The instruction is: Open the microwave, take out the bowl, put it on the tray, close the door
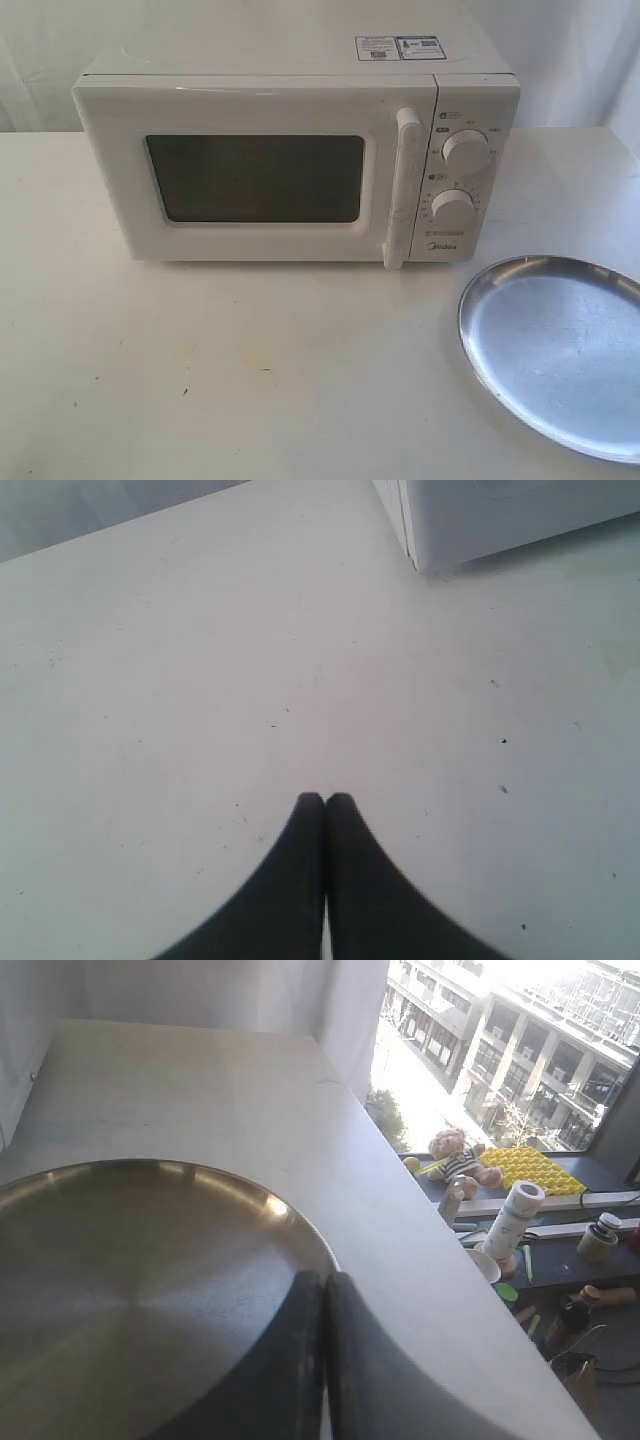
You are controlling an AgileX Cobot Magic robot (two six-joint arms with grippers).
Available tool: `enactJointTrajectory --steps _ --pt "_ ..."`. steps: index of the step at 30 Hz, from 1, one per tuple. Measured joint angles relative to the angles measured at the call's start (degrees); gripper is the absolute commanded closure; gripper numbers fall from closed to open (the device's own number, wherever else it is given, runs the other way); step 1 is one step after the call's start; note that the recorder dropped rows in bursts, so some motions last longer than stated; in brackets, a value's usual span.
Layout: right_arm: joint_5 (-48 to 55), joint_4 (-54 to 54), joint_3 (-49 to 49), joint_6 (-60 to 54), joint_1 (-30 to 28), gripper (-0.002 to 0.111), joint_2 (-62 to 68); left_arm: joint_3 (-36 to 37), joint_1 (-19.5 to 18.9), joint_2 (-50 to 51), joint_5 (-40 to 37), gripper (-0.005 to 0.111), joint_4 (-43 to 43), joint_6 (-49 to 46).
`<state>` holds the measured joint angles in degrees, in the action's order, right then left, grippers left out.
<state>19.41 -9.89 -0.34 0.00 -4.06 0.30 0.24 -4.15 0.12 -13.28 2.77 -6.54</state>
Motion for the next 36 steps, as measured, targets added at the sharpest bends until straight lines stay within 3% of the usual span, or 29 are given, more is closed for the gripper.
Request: enactJointTrajectory --steps 9,19,23,28,32,36 --pt "-2.5 0.0 0.1 0.0 0.0 0.108 0.0 0.0 0.0 0.0 0.0 0.107 0.0 0.0" --pt "-40.7 0.0 0.2 1.0 0.0 0.108 0.0 0.0 0.0 0.0 0.0 0.107 0.0 0.0" --pt "-55.4 0.0 0.2 21.4 0.0 0.108 0.0 0.0 0.0 0.0 0.0 0.107 0.0 0.0" --pt "-61.3 -0.2 0.2 47.6 -0.3 0.108 -0.1 0.0 0.0 0.0 0.0 0.107 0.0 0.0" --pt "-60.2 -3.8 0.2 52.2 -0.3 0.108 -0.1 0.0 0.0 0.0 0.0 0.107 0.0 0.0" --pt "-59.8 -4.2 0.2 46.5 -0.3 0.108 3.2 0.0 0.0 0.0 0.0 0.107 0.0 0.0"
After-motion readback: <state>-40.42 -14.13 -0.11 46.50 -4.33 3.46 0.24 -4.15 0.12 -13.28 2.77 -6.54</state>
